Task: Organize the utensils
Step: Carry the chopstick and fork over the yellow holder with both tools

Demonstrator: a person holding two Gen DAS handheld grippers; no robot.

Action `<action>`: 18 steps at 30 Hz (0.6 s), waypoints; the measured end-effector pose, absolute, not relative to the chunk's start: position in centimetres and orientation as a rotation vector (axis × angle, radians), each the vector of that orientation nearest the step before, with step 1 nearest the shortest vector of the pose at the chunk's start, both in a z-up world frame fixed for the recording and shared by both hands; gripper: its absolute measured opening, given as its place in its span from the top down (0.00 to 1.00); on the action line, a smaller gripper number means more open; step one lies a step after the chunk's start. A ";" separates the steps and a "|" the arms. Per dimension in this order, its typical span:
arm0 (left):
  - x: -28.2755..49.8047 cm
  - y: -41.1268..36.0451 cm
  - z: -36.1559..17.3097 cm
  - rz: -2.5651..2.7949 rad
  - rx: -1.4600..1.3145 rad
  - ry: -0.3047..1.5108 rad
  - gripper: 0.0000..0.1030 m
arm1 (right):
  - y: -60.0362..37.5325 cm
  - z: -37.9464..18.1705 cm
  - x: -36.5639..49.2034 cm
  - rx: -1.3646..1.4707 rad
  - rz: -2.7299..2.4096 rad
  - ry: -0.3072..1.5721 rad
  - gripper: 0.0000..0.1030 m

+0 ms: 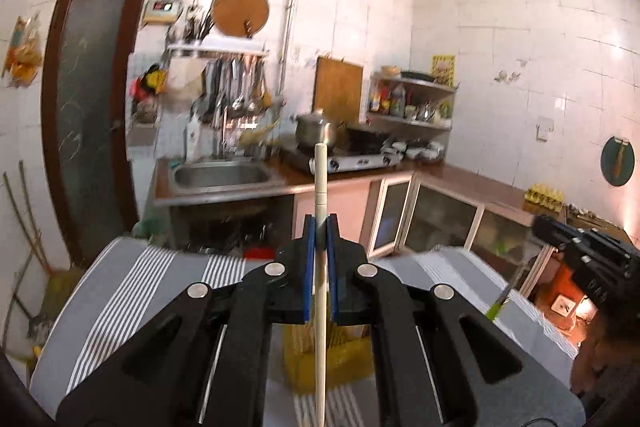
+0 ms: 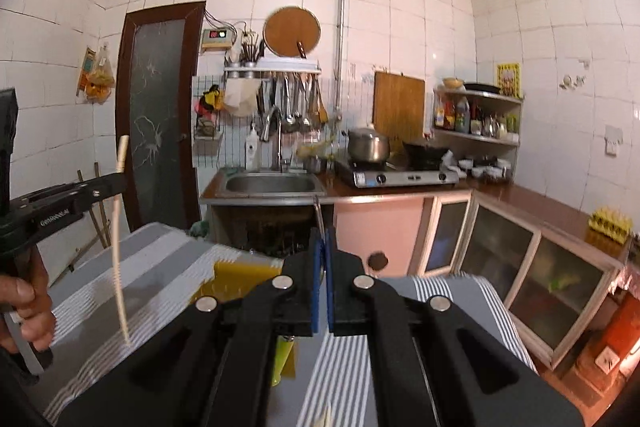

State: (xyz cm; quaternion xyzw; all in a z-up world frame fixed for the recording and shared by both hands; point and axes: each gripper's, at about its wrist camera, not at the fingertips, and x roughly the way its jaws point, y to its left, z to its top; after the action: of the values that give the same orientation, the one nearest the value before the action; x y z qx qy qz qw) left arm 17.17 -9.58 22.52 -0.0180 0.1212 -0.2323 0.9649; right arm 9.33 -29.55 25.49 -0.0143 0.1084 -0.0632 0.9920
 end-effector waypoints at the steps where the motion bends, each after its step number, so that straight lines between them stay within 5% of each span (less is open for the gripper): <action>1: 17.5 -10.1 22.7 -0.470 -0.032 0.233 0.96 | -29.4 25.8 10.1 -0.030 -0.125 0.214 0.98; 10: 23.3 -15.1 21.0 -0.452 -0.028 0.150 0.96 | -29.8 24.1 18.2 -0.034 -0.146 0.253 0.98; 18: 27.4 -15.9 15.5 -0.423 -0.009 0.270 0.96 | -29.8 18.6 22.0 -0.026 -0.123 0.370 0.98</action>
State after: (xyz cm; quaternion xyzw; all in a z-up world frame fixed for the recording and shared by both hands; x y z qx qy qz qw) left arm 27.42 -15.87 15.46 -0.0046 0.1338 -0.2093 0.9686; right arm 22.00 -29.79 18.62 -0.0128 0.1840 -0.0613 0.9809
